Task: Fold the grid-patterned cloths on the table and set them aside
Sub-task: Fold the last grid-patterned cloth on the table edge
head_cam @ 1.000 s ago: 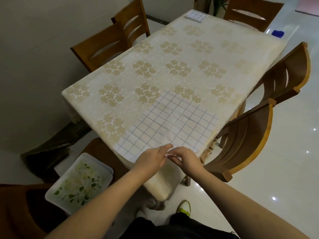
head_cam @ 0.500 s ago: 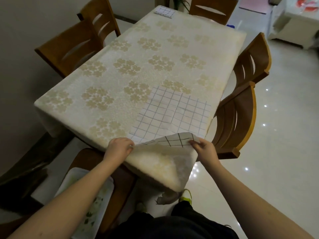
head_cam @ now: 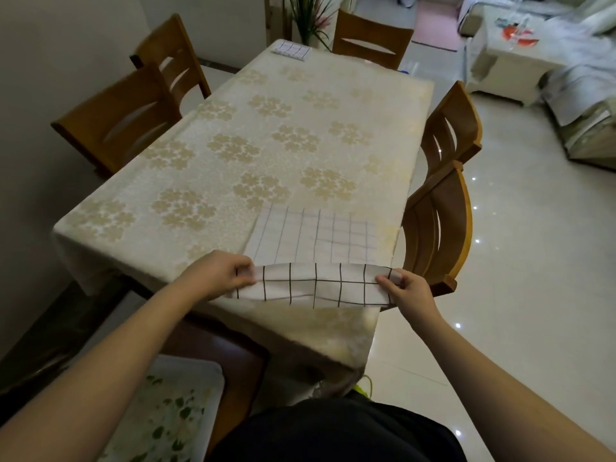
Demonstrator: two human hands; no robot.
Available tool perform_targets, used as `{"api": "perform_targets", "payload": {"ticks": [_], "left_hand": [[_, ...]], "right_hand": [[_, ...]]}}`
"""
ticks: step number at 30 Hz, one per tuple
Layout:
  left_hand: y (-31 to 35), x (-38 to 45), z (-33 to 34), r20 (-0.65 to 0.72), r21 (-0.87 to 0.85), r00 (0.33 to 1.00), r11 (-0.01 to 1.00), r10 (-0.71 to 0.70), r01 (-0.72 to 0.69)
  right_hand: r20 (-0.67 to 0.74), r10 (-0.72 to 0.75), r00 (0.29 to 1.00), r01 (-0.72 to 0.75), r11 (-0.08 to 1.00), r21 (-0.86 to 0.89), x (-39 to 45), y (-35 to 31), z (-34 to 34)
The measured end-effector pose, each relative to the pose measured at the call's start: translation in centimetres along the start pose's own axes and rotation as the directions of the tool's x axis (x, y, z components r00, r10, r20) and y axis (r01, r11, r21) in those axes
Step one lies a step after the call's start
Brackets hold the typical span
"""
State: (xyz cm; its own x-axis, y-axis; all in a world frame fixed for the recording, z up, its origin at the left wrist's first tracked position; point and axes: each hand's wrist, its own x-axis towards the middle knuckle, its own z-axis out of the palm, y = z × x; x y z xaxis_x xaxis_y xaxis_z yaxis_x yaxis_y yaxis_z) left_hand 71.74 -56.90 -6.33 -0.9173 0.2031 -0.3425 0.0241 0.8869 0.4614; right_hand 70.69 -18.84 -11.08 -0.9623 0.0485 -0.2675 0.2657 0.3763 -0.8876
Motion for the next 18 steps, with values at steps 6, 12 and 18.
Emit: {"api": "perform_targets", "payload": {"ticks": [6, 12, 18], "left_hand": [[0.2, 2.2, -1.6, -0.002, 0.024, 1.000, 1.000, 0.001, -0.001], [-0.2, 6.6, -0.2, -0.171, -0.192, 0.969, 0.970, -0.179, 0.146], [-0.9, 11.2, 0.8, -0.250, -0.252, 0.909, 0.929, -0.333, 0.271]], "right_hand": [[-0.029, -0.005, 1.000, 0.003, 0.998, -0.057, 0.8, 0.0, -0.5], [0.024, -0.024, 0.999, 0.027, 0.988, -0.153, 4.7, -0.6, -0.6], [0.049, 0.023, 0.999, -0.015, 0.988, -0.151, 11.5, -0.8, 0.5]]}}
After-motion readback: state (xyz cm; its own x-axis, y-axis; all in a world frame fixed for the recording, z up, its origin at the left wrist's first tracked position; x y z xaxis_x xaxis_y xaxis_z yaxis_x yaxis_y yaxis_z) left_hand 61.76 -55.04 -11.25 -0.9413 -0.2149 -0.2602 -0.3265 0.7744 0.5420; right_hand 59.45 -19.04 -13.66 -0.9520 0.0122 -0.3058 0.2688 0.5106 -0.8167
